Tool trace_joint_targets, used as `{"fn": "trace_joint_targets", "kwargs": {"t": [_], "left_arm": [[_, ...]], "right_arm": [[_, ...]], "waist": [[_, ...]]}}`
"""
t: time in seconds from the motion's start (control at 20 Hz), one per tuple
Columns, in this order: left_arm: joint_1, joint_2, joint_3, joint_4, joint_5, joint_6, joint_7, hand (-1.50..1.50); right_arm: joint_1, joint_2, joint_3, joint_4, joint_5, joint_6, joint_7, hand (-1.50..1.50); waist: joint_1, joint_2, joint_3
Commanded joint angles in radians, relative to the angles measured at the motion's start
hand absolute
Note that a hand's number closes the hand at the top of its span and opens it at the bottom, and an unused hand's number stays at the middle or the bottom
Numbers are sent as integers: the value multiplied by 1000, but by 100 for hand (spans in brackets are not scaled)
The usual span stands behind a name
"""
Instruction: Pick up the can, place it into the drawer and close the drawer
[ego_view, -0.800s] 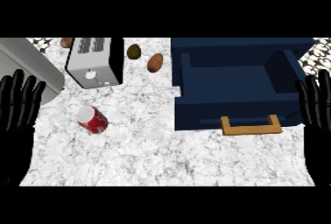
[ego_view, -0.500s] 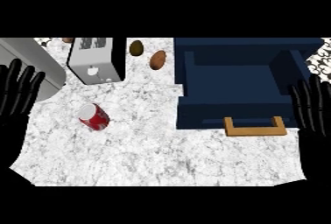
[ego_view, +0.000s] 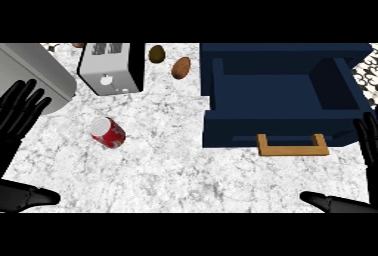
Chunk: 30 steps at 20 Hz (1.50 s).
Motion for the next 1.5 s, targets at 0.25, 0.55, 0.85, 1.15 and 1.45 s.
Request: {"fn": "trace_joint_targets", "kwargs": {"t": [0.25,0.55,0.85,1.15,1.45], "left_arm": [[49,20,87,-41,60,-72,49,-150],[46,36,136,-139,215,-26,237,-150],[-11,69,240,84,357,-86,206,-150],[-33,28,197,82,354,-26,266,-150],[-91,-58,92,166,235,10,209,-150]], "right_arm": [[166,-8,-123,-3,-120,126,-106,-150],[125,-61,-217,24,-196,173,-65,-150],[179,-28,-219,24,-179,213,-121,-150],[283,-15,-289,-38,-265,310,-135,-150],[213,-41,-347,-12,-294,320,-96,-150]], "waist": [[2,-1,0],[6,-1,0],[1,1,0],[-1,-1,0],[-1,1,0]]}}
